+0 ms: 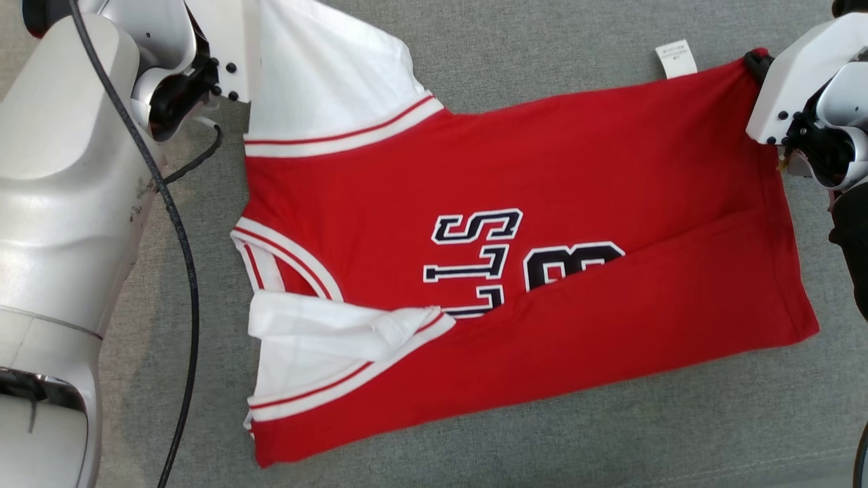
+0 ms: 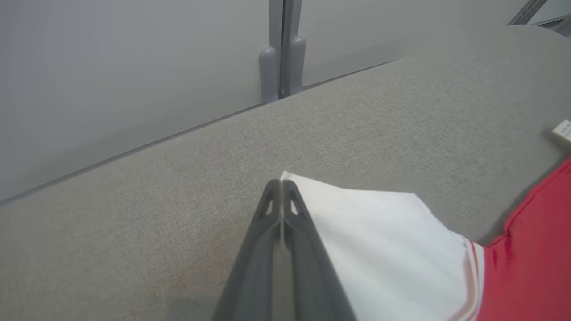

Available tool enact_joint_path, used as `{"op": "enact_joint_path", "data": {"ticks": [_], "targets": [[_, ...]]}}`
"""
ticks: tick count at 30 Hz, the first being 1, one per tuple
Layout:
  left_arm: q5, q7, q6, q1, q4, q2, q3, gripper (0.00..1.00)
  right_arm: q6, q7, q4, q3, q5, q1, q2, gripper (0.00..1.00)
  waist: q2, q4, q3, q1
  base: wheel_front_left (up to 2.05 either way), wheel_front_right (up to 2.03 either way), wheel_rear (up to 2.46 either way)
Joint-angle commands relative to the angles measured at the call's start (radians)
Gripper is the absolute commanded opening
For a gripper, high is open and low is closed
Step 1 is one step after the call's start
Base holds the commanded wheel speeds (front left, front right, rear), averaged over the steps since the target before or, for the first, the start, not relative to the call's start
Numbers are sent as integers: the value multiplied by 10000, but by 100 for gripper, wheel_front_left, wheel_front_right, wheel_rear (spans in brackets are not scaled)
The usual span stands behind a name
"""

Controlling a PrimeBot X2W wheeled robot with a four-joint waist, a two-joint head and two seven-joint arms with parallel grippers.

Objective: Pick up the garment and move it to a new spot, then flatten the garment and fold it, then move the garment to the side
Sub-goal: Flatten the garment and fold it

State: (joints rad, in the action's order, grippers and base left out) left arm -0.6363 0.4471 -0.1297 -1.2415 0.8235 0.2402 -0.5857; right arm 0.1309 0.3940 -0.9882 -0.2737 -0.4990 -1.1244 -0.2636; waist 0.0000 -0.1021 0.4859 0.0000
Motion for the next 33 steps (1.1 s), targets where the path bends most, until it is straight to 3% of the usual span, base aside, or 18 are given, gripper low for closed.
{"op": "enact_joint_path", "data": {"ticks": [1,10,18,26,33], "targets": [[-8,-259,-1,-225,-13,70,48,0,1,-231,56,-78,-118,-129,-105,0,0,7,-1,0,0,0,0],[215,-2045,75,-644,342,111,108,0,1,-2515,171,-880,-441,-441,-367,0,0,15,-21,0,0,0,0],[-103,-2814,4,-95,191,124,-45,0,1,-2947,200,-1393,-1694,-24,-490,0,0,165,-343,0,0,0,0],[-823,-2843,23,1917,-1989,939,-165,0,1,-2723,1171,-2059,-3187,1334,-1392,0,0,588,-986,0,0,0,0],[-1284,-2247,919,4234,-5077,1800,-57,0,1,-2489,2008,-2465,-4177,2400,-2264,0,0,843,-1364,0,0,0,0]]}}
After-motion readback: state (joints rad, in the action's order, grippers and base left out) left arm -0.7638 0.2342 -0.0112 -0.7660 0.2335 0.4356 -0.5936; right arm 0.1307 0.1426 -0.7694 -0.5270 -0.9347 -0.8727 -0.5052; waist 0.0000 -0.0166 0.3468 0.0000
